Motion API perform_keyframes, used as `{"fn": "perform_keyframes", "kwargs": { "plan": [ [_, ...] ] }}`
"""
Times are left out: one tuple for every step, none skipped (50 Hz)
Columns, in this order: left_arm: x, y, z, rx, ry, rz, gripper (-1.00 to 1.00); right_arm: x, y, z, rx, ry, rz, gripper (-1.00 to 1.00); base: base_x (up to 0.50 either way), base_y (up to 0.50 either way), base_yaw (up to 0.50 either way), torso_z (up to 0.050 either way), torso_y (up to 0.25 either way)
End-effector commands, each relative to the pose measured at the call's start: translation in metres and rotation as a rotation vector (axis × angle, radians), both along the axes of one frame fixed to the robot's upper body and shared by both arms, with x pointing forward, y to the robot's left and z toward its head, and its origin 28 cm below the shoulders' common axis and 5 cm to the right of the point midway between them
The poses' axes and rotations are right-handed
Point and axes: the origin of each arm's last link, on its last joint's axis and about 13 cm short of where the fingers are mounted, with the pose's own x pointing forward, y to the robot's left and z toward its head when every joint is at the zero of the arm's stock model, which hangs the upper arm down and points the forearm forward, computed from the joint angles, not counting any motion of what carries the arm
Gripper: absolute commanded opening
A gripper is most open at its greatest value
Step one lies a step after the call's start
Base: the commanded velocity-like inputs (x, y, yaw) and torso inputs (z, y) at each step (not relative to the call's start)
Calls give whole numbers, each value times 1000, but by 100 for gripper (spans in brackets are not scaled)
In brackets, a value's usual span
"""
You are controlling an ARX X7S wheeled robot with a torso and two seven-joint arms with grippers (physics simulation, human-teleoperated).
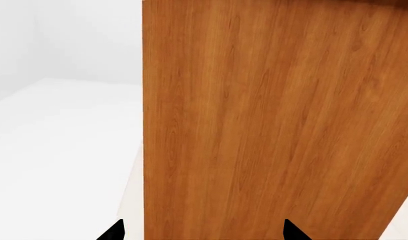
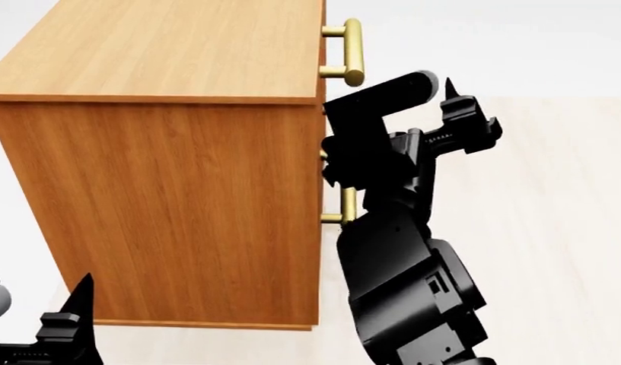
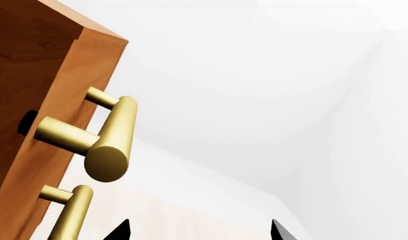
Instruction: Close the top drawer of the cabinet.
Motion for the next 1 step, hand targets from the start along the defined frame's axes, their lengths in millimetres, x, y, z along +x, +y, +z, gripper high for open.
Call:
{"fn": "perform_keyframes", "kwargs": {
  "plan": [
    [1, -3, -2, 2, 4, -5, 100, -15, 20, -16, 192, 60, 121, 100, 0, 0, 0, 0, 0]
  ]
}}
